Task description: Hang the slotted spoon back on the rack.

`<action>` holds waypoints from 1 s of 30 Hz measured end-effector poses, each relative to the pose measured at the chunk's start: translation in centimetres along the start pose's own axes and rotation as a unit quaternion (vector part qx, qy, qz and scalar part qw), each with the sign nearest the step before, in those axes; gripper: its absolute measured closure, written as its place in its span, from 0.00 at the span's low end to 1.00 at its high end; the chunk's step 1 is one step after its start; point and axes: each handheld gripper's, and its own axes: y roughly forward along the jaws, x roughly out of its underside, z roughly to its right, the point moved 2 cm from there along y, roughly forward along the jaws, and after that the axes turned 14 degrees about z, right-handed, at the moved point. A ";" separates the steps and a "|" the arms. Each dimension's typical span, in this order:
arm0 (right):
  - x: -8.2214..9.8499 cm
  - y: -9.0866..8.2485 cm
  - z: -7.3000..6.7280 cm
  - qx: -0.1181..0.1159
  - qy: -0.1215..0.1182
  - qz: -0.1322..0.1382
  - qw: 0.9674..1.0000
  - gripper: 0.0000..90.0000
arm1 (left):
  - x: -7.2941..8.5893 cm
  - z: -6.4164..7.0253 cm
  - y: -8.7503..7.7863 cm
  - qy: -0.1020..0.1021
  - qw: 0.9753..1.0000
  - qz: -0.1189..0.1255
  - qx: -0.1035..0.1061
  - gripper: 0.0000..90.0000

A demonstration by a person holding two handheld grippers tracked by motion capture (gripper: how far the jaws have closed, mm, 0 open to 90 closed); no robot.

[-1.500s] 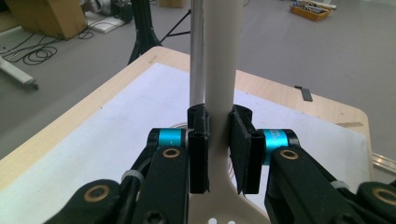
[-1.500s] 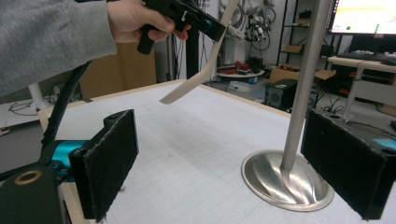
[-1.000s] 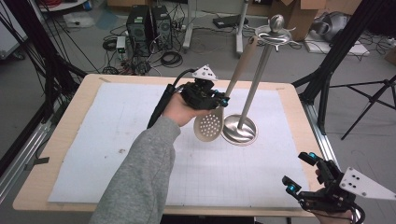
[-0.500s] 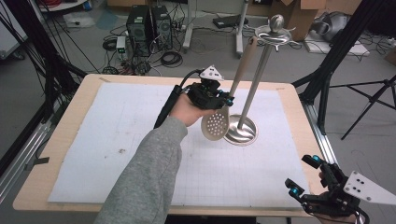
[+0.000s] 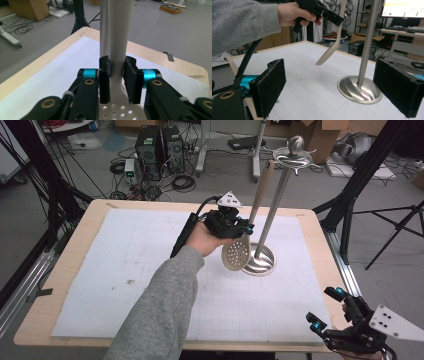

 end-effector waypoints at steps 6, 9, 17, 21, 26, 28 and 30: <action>-0.1 0.0 -0.1 0.000 0.000 -0.002 1.000 0.11 | 0.2 0.2 -0.8 -0.005 1.000 0.000 0.009 0.59; -0.1 0.0 -0.1 0.000 -0.004 -0.005 1.000 0.11 | 0.5 0.2 -1.6 0.002 1.000 0.021 0.018 0.48; 0.2 0.6 -0.1 -0.006 -0.005 -0.012 1.000 0.11 | 1.2 -0.6 -4.6 0.019 0.998 0.056 0.020 0.22; 0.3 0.8 0.0 -0.004 0.000 -0.014 1.000 0.11 | 1.6 -1.2 -6.2 0.009 0.998 0.057 0.008 0.19; 0.4 1.0 0.3 -0.005 0.002 -0.013 1.000 0.11 | 2.4 -0.9 -7.4 0.014 0.998 0.054 0.016 0.18; 0.5 1.2 0.4 -0.009 0.000 -0.014 1.000 0.11 | 2.8 -0.8 -7.8 0.014 0.998 0.052 0.018 0.14; 0.5 1.4 0.4 -0.010 0.002 -0.014 1.000 0.11 | 3.1 -0.7 -8.2 0.017 0.998 0.052 0.018 0.14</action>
